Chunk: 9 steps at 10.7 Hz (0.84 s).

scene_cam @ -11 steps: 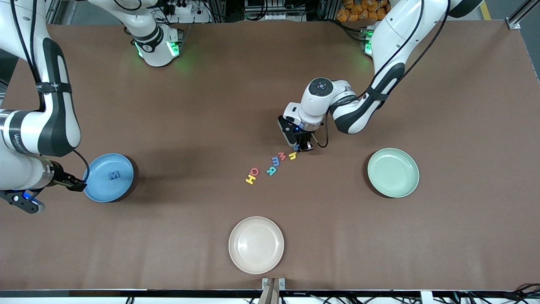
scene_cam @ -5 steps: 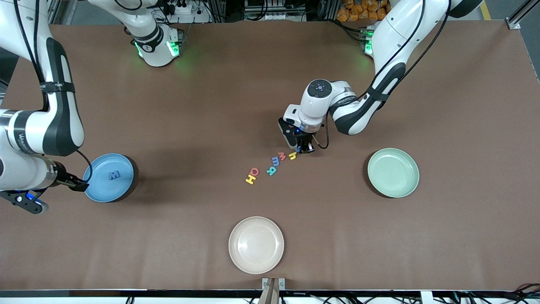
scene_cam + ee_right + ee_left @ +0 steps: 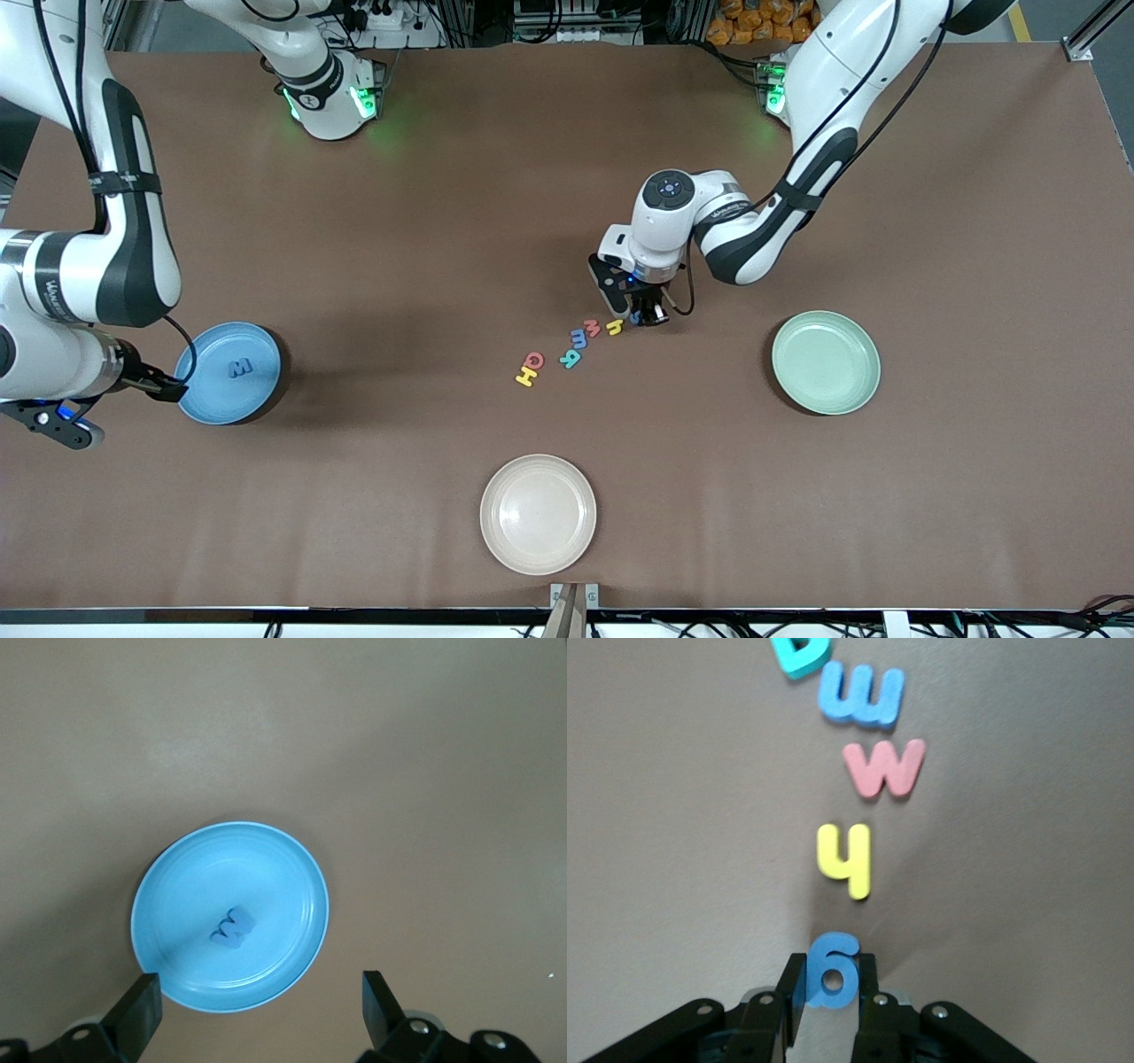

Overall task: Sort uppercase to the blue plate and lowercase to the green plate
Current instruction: 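Carry the blue 6 onto the green plate and open the left gripper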

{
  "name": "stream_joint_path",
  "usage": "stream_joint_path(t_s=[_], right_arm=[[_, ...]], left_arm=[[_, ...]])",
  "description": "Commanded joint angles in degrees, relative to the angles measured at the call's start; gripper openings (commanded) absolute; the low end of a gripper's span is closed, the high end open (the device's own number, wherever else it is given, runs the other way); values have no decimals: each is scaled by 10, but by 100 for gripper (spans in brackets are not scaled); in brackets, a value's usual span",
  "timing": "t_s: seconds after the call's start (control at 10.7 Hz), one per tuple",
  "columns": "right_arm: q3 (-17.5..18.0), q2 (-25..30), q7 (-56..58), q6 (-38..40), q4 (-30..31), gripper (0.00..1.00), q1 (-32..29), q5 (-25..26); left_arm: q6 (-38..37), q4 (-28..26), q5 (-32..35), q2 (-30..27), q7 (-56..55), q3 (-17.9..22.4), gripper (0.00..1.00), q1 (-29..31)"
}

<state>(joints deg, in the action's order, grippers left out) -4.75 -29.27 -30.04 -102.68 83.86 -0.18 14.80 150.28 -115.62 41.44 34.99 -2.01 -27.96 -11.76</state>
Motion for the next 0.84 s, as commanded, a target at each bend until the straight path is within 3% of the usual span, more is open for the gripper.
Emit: stream_joint_path(t_s=[0.0, 0.47, 0.75], right_arm=[[4, 10, -12, 6, 3, 100, -1, 16], [3, 11, -3, 4, -11, 100, -20, 8], [6, 11, -3, 6, -16, 100, -35, 4]], left_arm=[[-17, -14, 11, -18, 43, -47, 28, 72], [-23, -72, 12, -48, 192, -127, 26, 264], [-69, -84, 12, -62, 291, -210, 26, 403]])
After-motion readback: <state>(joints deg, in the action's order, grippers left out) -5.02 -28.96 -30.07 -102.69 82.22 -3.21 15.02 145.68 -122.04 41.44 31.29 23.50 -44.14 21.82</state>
